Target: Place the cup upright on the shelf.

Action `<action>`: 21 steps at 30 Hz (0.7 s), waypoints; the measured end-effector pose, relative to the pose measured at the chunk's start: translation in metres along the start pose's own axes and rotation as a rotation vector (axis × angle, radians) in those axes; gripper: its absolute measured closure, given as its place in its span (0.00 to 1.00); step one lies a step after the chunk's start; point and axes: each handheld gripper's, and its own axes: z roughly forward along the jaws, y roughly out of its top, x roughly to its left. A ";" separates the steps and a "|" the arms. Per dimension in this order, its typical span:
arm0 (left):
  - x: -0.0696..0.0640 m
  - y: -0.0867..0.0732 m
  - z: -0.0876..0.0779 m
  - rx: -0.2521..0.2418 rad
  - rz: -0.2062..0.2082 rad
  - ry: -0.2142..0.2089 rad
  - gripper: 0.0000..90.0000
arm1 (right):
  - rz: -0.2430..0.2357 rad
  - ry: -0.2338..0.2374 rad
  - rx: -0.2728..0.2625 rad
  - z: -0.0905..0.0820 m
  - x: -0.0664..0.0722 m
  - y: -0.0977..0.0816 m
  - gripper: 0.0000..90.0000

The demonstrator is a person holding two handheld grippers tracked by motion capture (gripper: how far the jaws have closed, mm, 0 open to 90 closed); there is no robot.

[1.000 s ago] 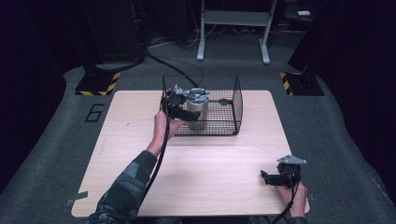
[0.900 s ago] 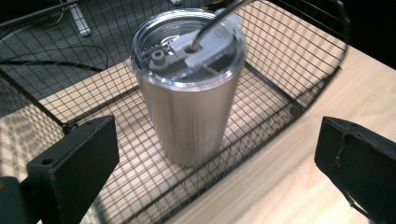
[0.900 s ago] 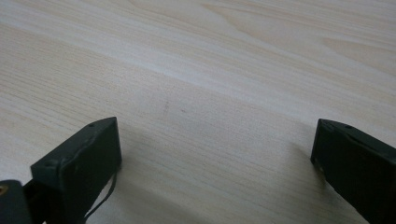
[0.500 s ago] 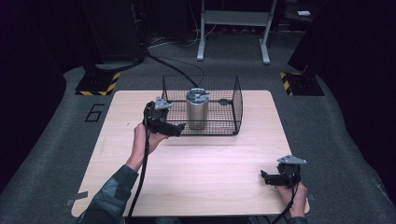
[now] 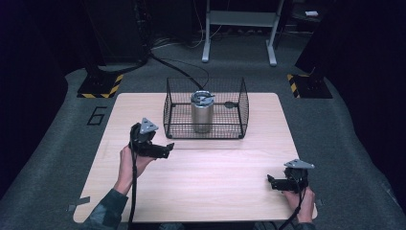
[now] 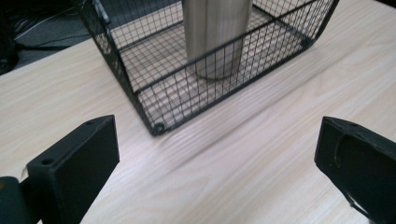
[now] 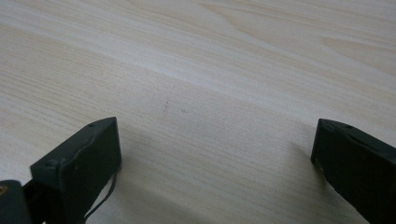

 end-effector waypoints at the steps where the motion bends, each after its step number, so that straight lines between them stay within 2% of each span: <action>1: 0.000 -0.004 -0.002 0.006 -0.002 0.004 0.00 | 0.000 0.000 0.000 0.000 0.000 0.000 0.01; 3: 0.002 -0.010 -0.006 0.010 -0.005 0.002 0.00 | 0.000 0.000 0.000 0.000 0.000 0.000 0.01; 6: 0.005 -0.025 -0.011 0.021 -0.014 0.023 0.00 | 0.000 -0.001 0.000 0.000 0.000 0.000 0.01; 9: 0.012 -0.043 -0.014 0.037 -0.041 0.037 0.00 | 0.000 -0.001 0.000 0.000 0.000 0.000 0.01; 15: 0.029 -0.081 -0.016 0.068 -0.106 0.095 0.00 | 0.000 -0.001 0.000 0.000 0.000 0.000 0.01; 18: 0.040 -0.104 -0.016 0.079 -0.161 0.123 0.00 | 0.003 -0.002 0.001 0.000 0.001 0.000 0.01; 19: 0.043 -0.111 -0.016 0.080 -0.169 0.144 0.00 | 0.001 -0.002 0.000 0.000 0.000 0.000 0.01; 21: 0.050 -0.123 -0.016 0.090 -0.197 0.153 0.00 | 0.000 -0.002 -0.001 0.000 0.000 0.000 0.01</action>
